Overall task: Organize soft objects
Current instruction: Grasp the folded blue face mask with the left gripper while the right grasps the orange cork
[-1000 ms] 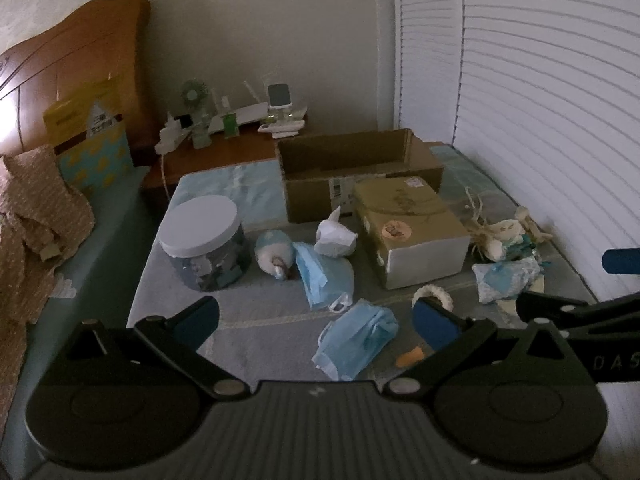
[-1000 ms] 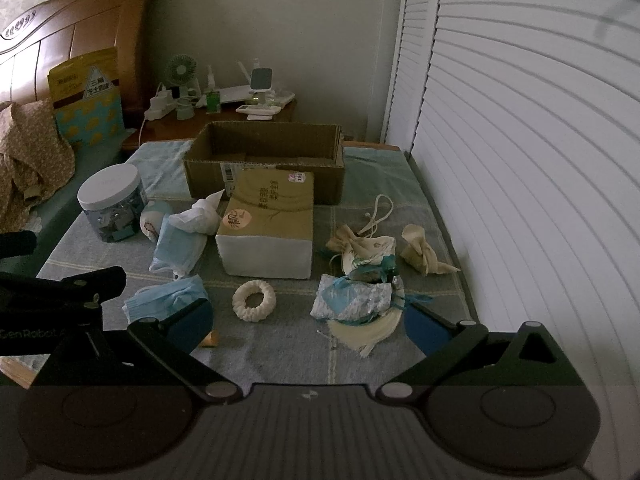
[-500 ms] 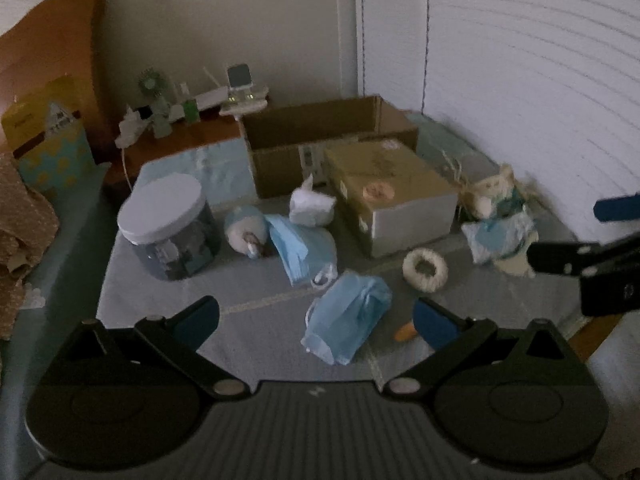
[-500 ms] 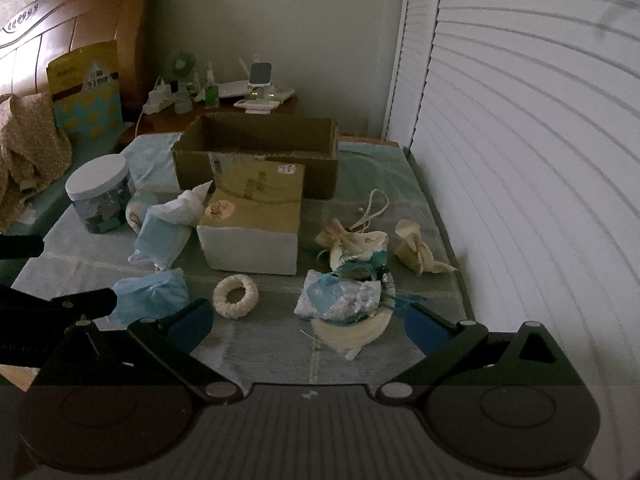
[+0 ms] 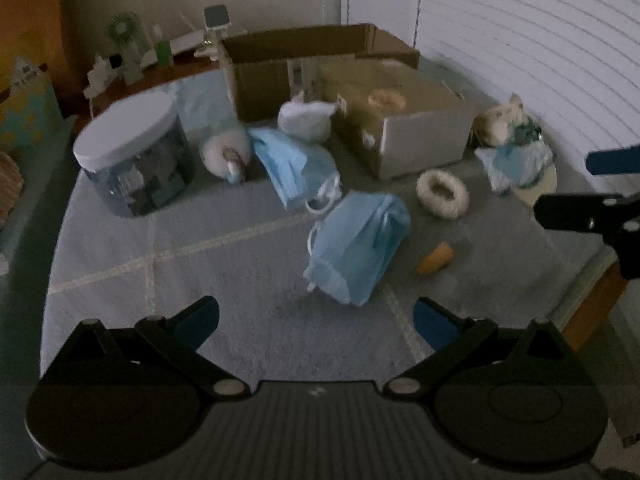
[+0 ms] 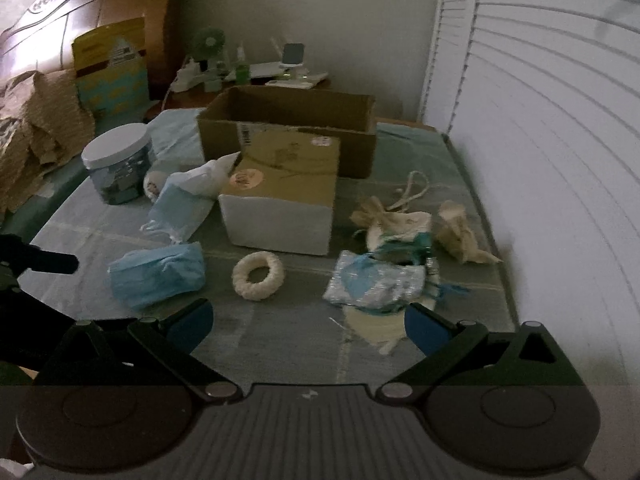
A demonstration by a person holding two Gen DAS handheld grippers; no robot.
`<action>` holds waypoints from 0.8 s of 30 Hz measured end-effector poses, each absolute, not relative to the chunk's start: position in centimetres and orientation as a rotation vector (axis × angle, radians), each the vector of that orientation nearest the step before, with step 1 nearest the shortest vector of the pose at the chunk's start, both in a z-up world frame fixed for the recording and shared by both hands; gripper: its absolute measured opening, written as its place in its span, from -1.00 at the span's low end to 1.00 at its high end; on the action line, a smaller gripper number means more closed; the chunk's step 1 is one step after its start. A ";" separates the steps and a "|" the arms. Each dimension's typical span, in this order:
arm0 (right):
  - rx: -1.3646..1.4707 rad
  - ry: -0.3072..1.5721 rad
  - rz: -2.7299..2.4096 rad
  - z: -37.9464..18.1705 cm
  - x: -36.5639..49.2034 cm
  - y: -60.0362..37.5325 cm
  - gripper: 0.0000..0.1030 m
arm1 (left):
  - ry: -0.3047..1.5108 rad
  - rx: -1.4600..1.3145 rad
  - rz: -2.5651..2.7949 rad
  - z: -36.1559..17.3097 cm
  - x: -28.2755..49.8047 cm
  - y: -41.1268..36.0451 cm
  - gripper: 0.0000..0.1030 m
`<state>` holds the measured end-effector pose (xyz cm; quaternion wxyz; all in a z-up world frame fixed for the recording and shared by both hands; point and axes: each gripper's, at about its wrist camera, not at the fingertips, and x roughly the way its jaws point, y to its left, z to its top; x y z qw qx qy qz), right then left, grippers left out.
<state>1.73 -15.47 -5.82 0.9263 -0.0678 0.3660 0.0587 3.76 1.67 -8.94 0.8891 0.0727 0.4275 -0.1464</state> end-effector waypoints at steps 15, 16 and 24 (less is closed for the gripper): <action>-0.235 0.784 0.229 -7.7 3.1 -11.7 0.91 | 0.880 0.149 -0.362 -10.2 4.3 3.2 1.00; -0.239 0.793 0.237 -7.9 3.2 -11.4 0.85 | 0.875 0.151 -0.365 -10.2 4.2 3.4 1.00; -0.272 0.830 0.281 -9.2 4.1 -9.5 0.47 | 0.862 0.161 -0.333 -10.1 3.7 5.0 0.99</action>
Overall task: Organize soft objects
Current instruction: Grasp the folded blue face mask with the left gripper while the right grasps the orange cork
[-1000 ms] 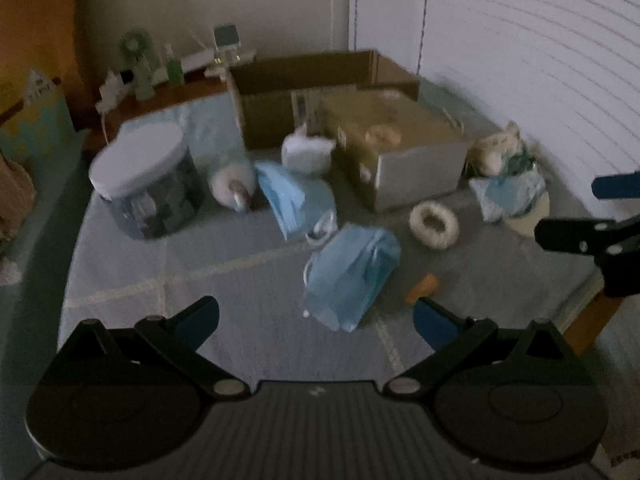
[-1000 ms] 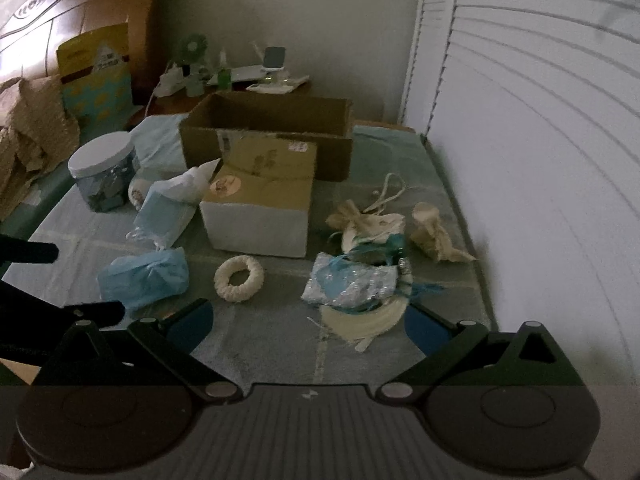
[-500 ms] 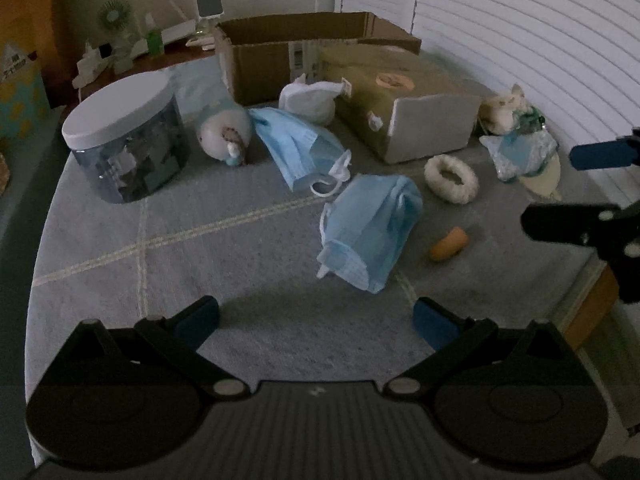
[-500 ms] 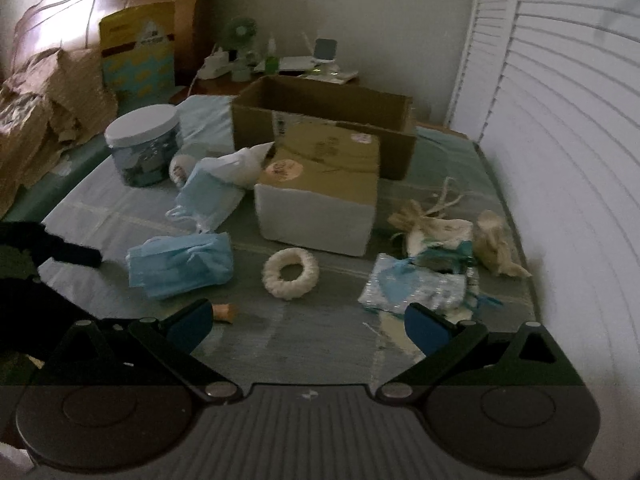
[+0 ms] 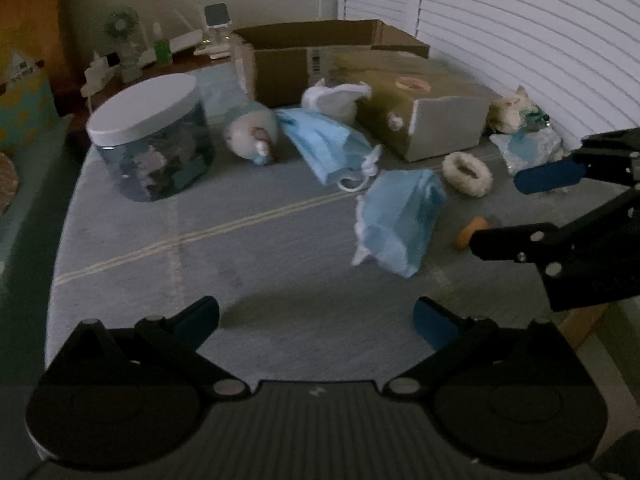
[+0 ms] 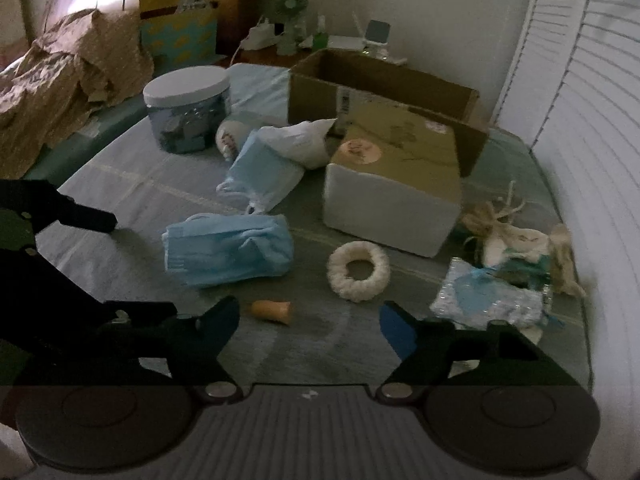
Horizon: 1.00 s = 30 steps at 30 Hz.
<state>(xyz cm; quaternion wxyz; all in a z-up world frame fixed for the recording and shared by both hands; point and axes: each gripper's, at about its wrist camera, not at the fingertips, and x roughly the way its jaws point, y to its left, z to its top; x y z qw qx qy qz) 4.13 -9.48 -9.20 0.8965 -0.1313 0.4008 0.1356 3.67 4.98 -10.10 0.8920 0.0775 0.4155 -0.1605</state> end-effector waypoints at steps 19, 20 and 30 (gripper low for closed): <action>-0.318 0.853 0.306 -9.8 4.1 -8.6 -0.44 | 0.797 0.180 -0.412 -8.6 4.2 4.4 0.88; -0.317 0.851 0.300 -9.8 4.0 -8.8 -0.44 | 0.792 0.183 -0.421 -8.4 4.4 4.1 0.87; -0.293 0.855 0.242 -9.5 3.2 -11.4 -0.44 | 0.760 0.238 -0.515 -8.3 6.2 0.5 0.52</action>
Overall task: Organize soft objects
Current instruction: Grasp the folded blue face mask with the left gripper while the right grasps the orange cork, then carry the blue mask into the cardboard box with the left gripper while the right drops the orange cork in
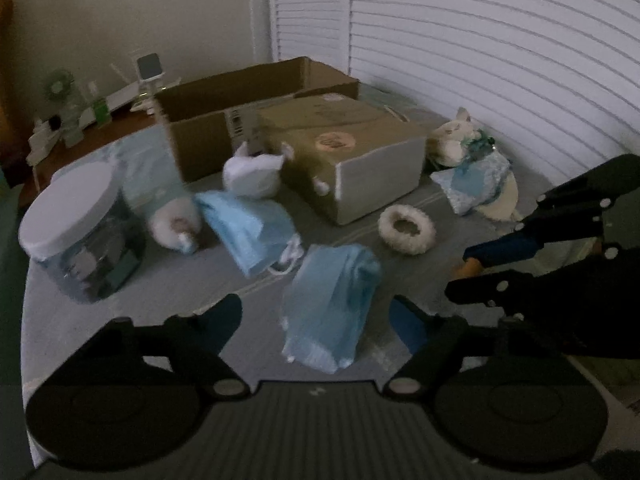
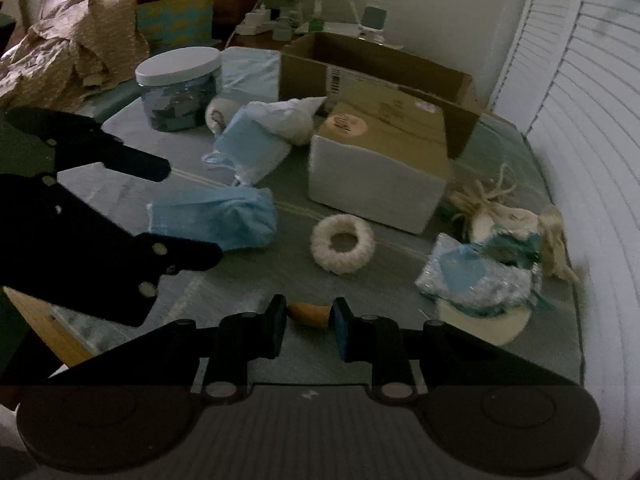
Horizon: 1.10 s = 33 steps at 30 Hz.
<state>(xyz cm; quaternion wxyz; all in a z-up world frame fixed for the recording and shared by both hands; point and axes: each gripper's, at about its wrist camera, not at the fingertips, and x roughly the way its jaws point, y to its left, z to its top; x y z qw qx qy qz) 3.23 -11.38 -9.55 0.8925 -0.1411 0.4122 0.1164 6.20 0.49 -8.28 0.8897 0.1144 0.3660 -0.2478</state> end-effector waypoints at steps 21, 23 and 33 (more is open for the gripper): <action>-0.281 0.840 0.227 -8.7 2.7 -12.8 -0.44 | 0.811 0.209 -0.567 -7.7 7.1 0.0 -0.31; -0.286 0.833 0.225 -8.2 2.6 -12.9 -0.44 | 0.815 0.205 -0.581 -7.0 6.7 0.2 -0.31; -0.272 0.764 0.224 -5.4 3.1 -13.3 -0.44 | 0.772 0.192 -0.608 -2.2 6.1 1.1 -0.31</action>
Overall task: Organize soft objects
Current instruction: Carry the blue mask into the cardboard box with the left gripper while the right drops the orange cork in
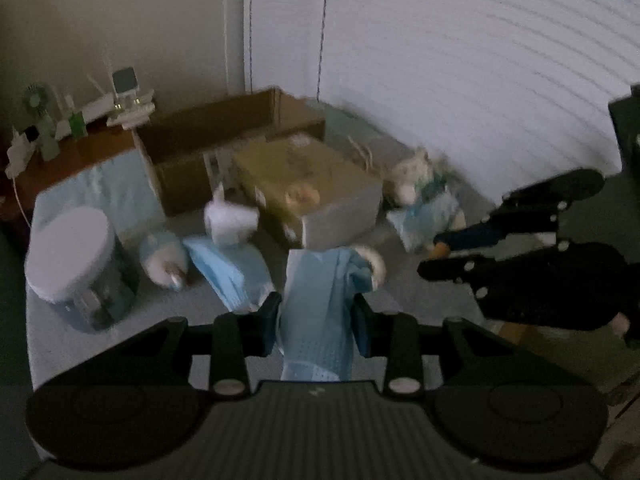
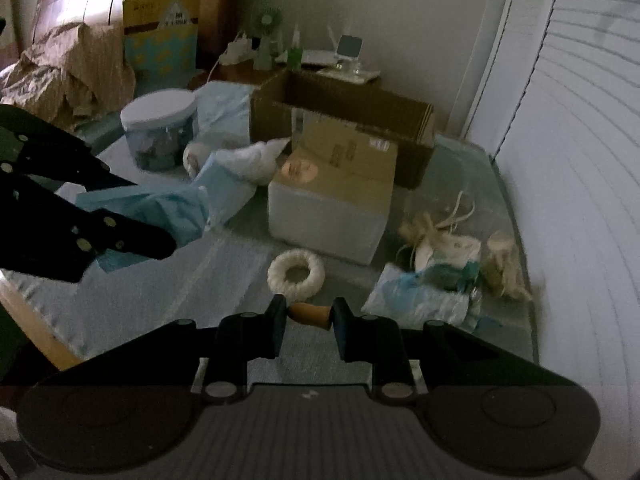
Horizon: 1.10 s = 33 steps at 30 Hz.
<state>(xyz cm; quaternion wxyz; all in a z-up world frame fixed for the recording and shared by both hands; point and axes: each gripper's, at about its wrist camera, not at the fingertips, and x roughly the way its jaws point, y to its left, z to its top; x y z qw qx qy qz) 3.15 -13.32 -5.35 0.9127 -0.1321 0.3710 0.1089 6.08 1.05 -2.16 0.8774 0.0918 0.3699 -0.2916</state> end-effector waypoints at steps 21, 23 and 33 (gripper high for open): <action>-0.228 0.673 0.226 -2.9 7.2 -13.8 -0.44 | 0.633 0.135 -0.356 0.9 24.5 -1.9 -0.31; -0.224 0.672 0.222 -2.9 7.5 -14.1 -0.44 | 0.649 0.108 -0.341 0.5 26.0 -1.8 -0.31; -0.207 0.684 0.197 -3.2 9.3 -15.2 -0.44 | 0.696 0.061 -0.243 -2.0 30.9 -1.7 -0.20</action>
